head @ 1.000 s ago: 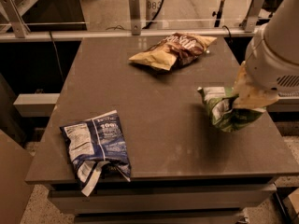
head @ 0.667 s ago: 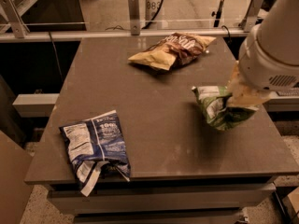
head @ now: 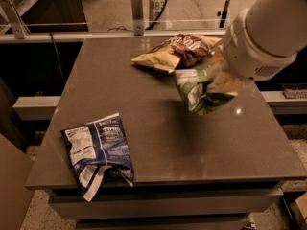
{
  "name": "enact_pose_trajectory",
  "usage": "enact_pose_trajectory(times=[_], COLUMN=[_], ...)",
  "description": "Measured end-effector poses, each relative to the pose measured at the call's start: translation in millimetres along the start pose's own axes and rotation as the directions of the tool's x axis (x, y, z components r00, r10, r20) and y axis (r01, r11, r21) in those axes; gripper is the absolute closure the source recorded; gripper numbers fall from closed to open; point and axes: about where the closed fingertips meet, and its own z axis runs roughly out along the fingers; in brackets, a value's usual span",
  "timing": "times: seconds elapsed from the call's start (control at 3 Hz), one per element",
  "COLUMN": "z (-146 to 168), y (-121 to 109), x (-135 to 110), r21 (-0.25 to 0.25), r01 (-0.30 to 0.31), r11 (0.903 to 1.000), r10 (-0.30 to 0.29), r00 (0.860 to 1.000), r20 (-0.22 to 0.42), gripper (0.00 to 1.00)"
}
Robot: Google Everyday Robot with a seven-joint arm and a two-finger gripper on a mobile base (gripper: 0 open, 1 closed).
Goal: Move green jalapeno chip bag near blue chip bag
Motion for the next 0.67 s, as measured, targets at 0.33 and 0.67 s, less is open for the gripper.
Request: enact_pose_trajectory(times=[0.33,0.67], z=[5.7,21.2], y=[-10.6,-14.7], x=[-30.2,-57.8], r21=[0.051,0.076], r01=[0.069,0.112], r11=[0.9964,0.9908], r10=[-0.075,-0.13], r00=[0.989,0.948], r20=[0.128,0.29], gripper=[1.0,1.0])
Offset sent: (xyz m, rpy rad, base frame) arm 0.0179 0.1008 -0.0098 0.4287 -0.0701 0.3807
